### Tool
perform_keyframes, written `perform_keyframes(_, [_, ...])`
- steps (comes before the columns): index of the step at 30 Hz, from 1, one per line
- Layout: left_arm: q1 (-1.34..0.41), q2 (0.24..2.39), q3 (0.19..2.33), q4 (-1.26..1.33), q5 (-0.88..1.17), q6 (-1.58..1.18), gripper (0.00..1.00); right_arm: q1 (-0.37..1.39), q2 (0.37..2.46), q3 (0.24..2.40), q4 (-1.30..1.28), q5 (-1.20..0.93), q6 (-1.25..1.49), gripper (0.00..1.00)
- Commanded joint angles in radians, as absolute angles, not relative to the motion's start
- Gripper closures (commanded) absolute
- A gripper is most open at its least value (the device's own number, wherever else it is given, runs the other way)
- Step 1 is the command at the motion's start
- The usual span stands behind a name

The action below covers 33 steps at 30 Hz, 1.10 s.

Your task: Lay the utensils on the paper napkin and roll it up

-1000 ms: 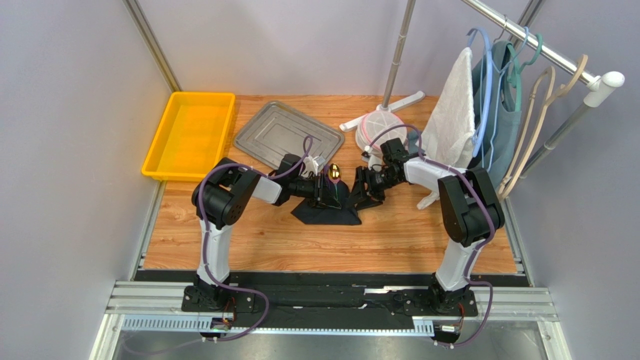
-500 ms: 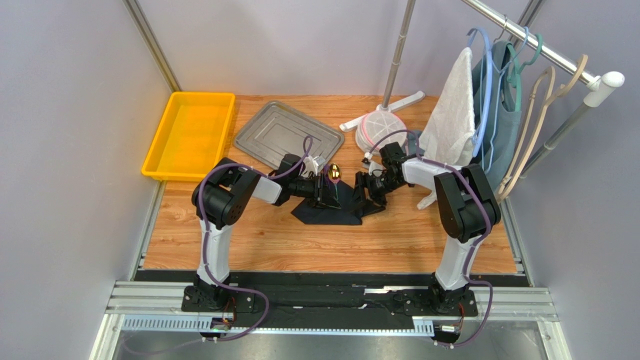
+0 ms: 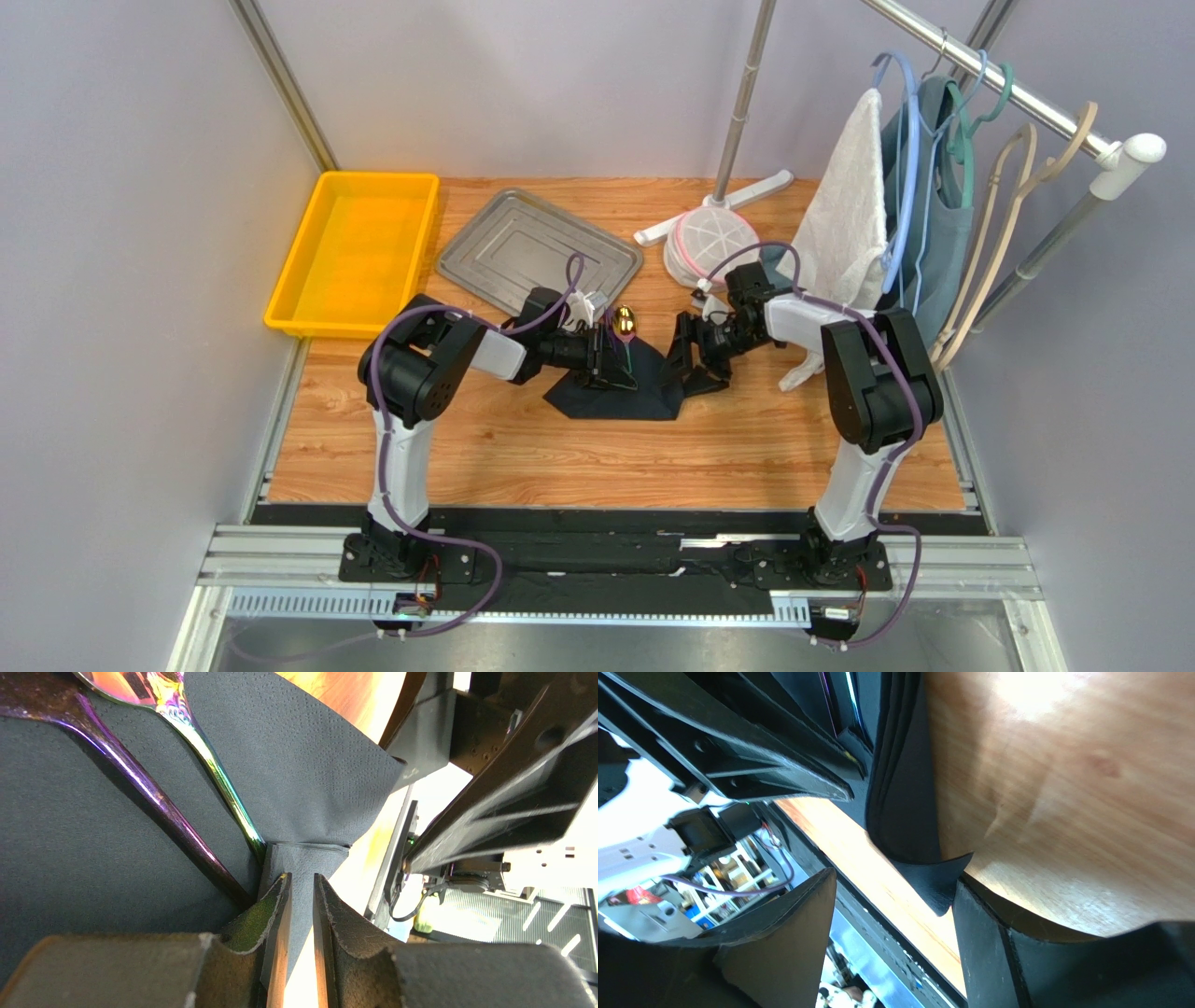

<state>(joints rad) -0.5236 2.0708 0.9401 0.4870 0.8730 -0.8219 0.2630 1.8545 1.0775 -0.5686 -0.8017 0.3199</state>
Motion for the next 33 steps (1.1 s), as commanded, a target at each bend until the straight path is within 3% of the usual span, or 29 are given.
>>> perform_keyframes(1, [-0.525,2.088,0.954,0.495,0.853,-0.799,0.74,0.256,1.821,1.072,-0.489,-0.839,0.371,0.36])
perform_keyframes(11, [-0.522,2.088,0.953,0.5,0.854,-0.802,0.73,0.255,1.833,1.051,-0.436,-0.931,0.419,0.38])
perform_keyframes(16, [-0.522,2.086,0.953,0.5,0.854,-0.802,0.74,0.256,1.829,1.06,-0.498,-0.821,0.37,0.44])
perform_keyframes(23, [-0.52,2.086,0.951,0.5,0.853,-0.804,0.74,0.258,1.83,1.063,-0.564,-0.748,0.313,0.4])
perform_keyframes(30, [-0.52,2.088,0.953,0.499,0.85,-0.802,0.73,0.258,1.841,1.071,-0.575,-0.801,0.298,0.51])
perform_keyframes(33, [-0.52,2.088,0.951,0.497,0.847,-0.802,0.74,0.258,1.83,1.092,-0.575,-0.802,0.302,0.69])
